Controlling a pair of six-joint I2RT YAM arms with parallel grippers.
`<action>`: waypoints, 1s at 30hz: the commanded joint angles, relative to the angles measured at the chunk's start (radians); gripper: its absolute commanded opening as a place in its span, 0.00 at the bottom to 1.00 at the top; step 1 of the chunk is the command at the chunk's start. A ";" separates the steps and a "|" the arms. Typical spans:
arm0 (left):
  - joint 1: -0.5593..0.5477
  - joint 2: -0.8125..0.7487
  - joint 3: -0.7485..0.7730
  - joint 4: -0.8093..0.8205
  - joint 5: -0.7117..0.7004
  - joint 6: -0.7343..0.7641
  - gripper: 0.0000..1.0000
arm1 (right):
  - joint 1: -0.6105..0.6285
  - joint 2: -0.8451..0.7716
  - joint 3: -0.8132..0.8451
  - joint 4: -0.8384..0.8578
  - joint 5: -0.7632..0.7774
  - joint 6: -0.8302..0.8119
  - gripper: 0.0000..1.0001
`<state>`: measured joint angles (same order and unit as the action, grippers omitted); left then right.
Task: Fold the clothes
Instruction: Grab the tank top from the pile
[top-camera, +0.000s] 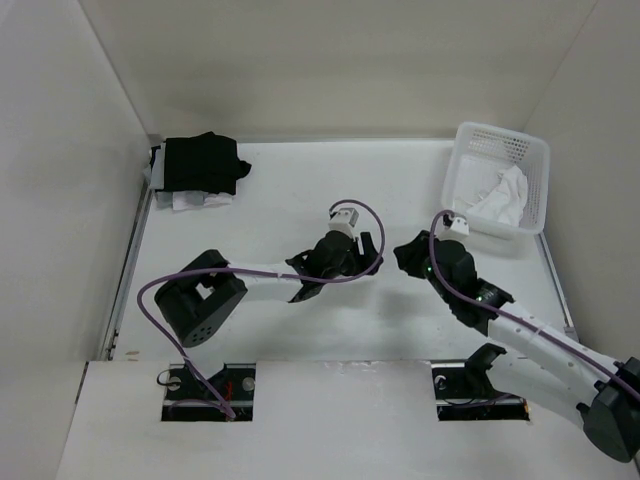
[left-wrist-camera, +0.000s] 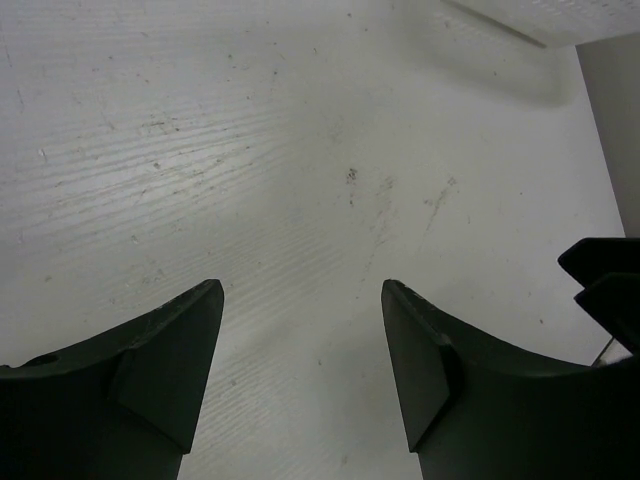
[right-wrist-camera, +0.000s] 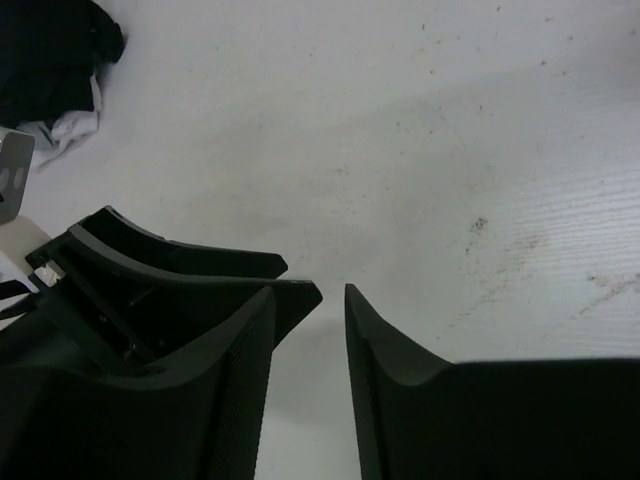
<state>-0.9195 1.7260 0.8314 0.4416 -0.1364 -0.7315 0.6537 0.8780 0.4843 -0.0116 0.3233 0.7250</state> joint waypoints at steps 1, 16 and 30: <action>-0.005 -0.062 -0.017 0.085 0.014 0.035 0.64 | -0.024 0.016 0.092 0.010 0.019 -0.032 0.32; -0.011 -0.094 -0.107 0.218 0.026 0.044 0.63 | -0.482 0.289 0.434 -0.010 0.036 -0.124 0.01; 0.047 -0.098 -0.156 0.284 0.064 0.018 0.62 | -0.841 0.956 0.916 -0.223 0.002 -0.150 0.53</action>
<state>-0.8845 1.6657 0.6857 0.6514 -0.1059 -0.7044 -0.1486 1.7157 1.2427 -0.1417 0.3321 0.5934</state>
